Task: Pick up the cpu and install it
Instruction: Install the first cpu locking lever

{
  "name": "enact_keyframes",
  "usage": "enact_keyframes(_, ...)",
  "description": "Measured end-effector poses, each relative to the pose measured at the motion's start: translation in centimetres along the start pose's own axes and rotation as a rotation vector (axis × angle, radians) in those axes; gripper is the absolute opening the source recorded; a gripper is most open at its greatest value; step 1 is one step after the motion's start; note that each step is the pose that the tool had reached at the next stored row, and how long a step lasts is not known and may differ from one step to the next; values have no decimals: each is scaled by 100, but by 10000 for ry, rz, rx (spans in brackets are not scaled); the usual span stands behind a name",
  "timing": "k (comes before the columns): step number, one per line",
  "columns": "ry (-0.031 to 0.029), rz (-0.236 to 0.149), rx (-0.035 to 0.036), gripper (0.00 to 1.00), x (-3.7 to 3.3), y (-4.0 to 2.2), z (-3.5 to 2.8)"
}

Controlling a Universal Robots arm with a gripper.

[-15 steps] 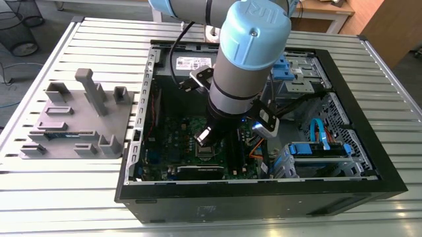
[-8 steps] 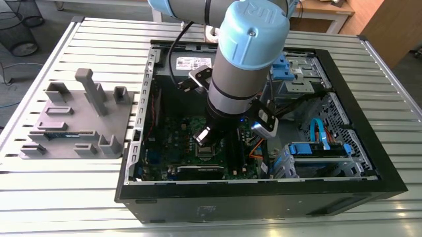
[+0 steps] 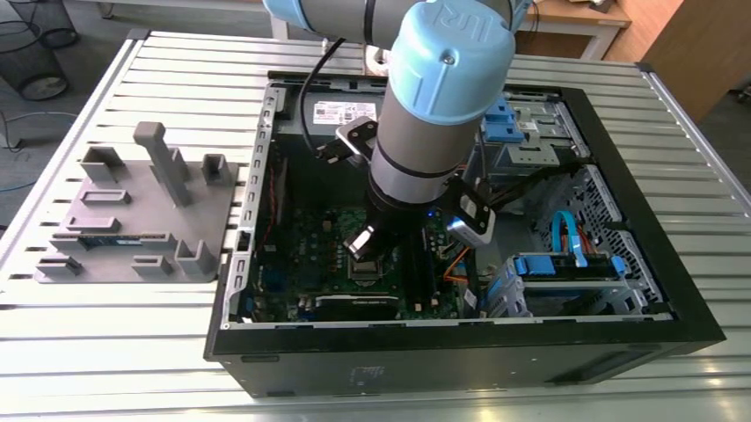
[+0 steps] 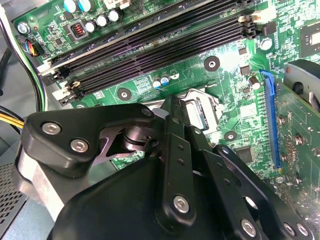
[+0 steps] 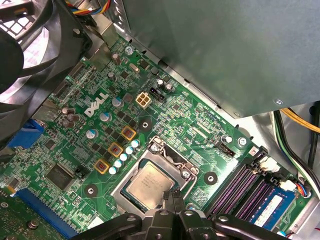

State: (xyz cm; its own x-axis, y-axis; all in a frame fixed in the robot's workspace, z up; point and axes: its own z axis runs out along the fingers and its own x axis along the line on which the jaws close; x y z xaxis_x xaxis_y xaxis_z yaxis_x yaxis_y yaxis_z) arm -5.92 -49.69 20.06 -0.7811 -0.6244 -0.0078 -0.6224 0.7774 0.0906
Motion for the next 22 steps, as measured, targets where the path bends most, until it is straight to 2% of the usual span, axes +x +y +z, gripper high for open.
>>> enact_keyframes(22, 0, 0, 1, 11, 5, 4, 0)
